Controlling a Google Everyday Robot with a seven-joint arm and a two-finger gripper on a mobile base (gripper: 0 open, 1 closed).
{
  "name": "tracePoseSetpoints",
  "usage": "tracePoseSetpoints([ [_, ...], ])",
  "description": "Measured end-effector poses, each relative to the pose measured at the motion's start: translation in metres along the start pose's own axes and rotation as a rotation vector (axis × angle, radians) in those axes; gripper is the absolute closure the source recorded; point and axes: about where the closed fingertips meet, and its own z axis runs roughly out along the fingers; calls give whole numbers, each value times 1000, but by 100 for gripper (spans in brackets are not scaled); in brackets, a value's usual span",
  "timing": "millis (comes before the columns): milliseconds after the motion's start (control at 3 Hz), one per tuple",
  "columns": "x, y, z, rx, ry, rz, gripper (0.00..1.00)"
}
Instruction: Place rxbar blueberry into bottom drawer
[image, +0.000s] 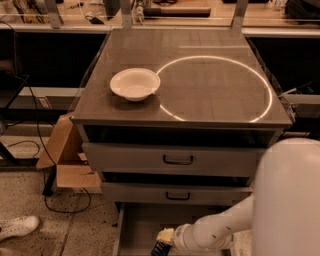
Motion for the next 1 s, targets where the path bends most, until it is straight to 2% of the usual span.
tracePoseSetpoints([
  [333, -2, -2, 34, 24, -53, 41, 100],
  [667, -14, 3, 57, 24, -121, 74, 100],
  [1000, -14, 3, 56, 23, -122, 74, 100],
])
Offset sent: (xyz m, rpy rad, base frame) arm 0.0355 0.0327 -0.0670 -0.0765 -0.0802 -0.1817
